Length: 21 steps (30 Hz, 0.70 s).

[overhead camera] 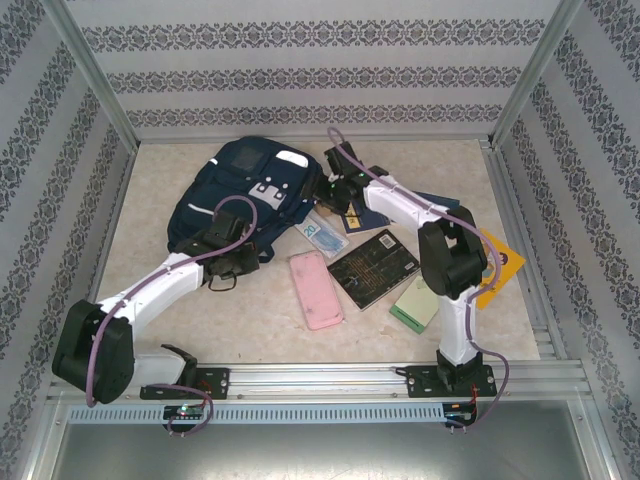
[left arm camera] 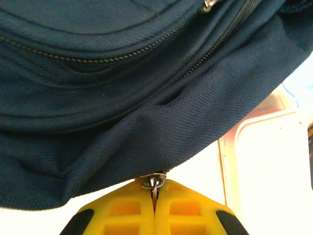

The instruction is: Pack the student bag

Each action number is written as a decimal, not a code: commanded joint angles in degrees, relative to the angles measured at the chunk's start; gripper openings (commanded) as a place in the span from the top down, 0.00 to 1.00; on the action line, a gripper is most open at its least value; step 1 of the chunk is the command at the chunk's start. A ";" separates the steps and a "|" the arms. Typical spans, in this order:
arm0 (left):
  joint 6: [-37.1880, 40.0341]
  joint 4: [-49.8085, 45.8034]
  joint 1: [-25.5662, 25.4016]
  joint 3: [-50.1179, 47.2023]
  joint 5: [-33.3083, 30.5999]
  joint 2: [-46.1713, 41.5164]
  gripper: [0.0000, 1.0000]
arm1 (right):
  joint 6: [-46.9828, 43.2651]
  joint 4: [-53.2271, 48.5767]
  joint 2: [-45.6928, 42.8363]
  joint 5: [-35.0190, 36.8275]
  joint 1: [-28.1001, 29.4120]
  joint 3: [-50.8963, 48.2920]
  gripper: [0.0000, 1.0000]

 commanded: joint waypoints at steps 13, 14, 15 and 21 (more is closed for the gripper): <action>-2.09 -4.66 -6.28 3.84 -3.39 1.39 1.00 | 10.08 5.46 2.55 -2.62 9.28 -3.36 0.87; -2.31 -6.76 -6.19 4.18 -5.22 1.01 1.00 | 9.19 3.86 2.49 -1.29 9.04 -2.51 0.98; -2.58 -9.45 -6.12 4.63 -7.91 0.80 1.00 | 8.15 2.44 2.31 0.07 8.71 -1.68 1.00; -2.13 -23.79 -0.14 5.68 -18.38 -0.39 1.00 | 3.81 -0.21 -0.51 4.05 3.66 -0.86 1.00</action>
